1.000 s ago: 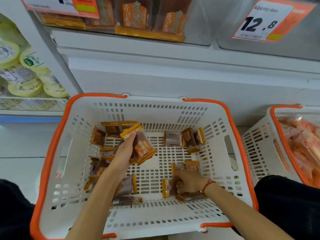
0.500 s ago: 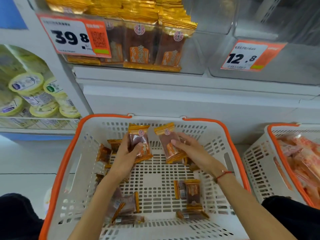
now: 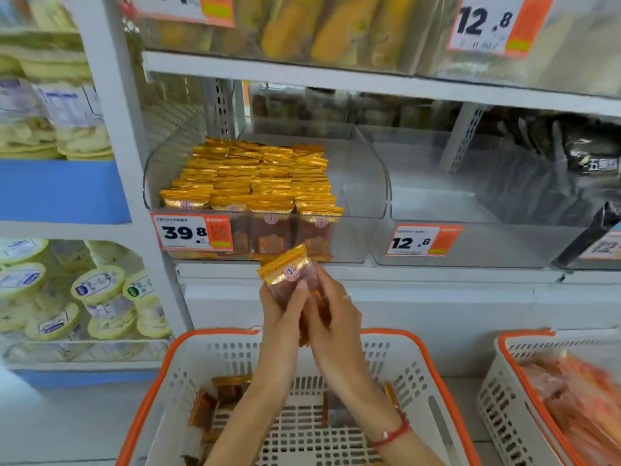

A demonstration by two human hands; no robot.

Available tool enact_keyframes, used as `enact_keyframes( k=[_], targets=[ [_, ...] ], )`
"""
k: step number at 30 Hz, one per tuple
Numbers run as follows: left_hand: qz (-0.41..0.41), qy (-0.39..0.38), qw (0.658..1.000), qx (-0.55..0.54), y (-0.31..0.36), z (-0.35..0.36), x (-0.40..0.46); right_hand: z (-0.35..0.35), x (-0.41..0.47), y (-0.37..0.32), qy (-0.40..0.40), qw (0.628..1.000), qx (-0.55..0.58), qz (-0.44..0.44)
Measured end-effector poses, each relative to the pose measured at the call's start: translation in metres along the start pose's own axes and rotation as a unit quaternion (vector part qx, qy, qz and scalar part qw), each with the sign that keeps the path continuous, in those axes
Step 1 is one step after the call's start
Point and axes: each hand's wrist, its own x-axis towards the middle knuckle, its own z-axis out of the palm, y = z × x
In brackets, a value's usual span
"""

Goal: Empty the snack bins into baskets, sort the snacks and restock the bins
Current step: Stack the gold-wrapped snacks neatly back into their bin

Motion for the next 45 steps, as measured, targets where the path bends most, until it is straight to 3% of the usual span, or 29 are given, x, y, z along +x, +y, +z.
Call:
enact_keyframes(
  k=[4, 7, 10, 17, 19, 21, 25, 28, 30, 33, 38, 45],
  targets=[
    [0.051, -0.031, 0.997, -0.050, 0.034, 0.017, 0.009, -0.030, 0.022, -0.038, -0.018, 0.998, -0.035, -0.052],
    [0.076, -0.030, 0.992, -0.094, 0.056, 0.028, 0.020, -0.059, 0.040, -0.059, -0.018, 0.989, 0.146, 0.026],
    [0.111, -0.031, 0.990, -0.084, 0.065, 0.048, 0.030, -0.062, 0.054, -0.065, -0.043, 0.936, 0.338, 0.085],
    [0.096, -0.075, 0.992, 0.037, 0.090, 0.043, 0.059, -0.063, 0.078, -0.055, 0.011, 0.929, 0.365, 0.066],
    [0.102, -0.133, 0.983, 0.080, 0.113, 0.027, 0.075, -0.073, 0.086, -0.053, -0.002, 0.938, 0.343, 0.050],
    [0.124, -0.178, 0.957, 0.191, 0.135, 0.017, 0.092, -0.079, 0.096, -0.052, -0.028, 0.951, 0.307, 0.035],
    [0.133, -0.219, 0.923, 0.287, 0.152, 0.019, 0.127, -0.089, 0.128, -0.057, -0.074, 0.982, 0.175, -0.013],
    [0.131, -0.211, 0.930, 0.272, 0.151, 0.017, 0.154, -0.094, 0.144, -0.046, 0.020, 0.995, 0.006, -0.093],
    [0.153, -0.185, 0.927, 0.287, 0.150, 0.016, 0.175, -0.101, 0.153, -0.026, 0.081, 0.972, -0.164, -0.147],
    [0.200, -0.170, 0.899, 0.350, 0.147, 0.020, 0.208, -0.105, 0.159, -0.002, 0.082, 0.935, -0.317, -0.137],
    [0.244, -0.180, 0.868, 0.394, 0.135, 0.046, 0.255, -0.098, 0.159, 0.005, 0.113, 0.914, -0.361, -0.147],
    [0.251, -0.160, 0.802, 0.517, 0.122, 0.059, 0.303, -0.099, 0.160, 0.004, 0.089, 0.912, -0.374, -0.143]
  ],
)
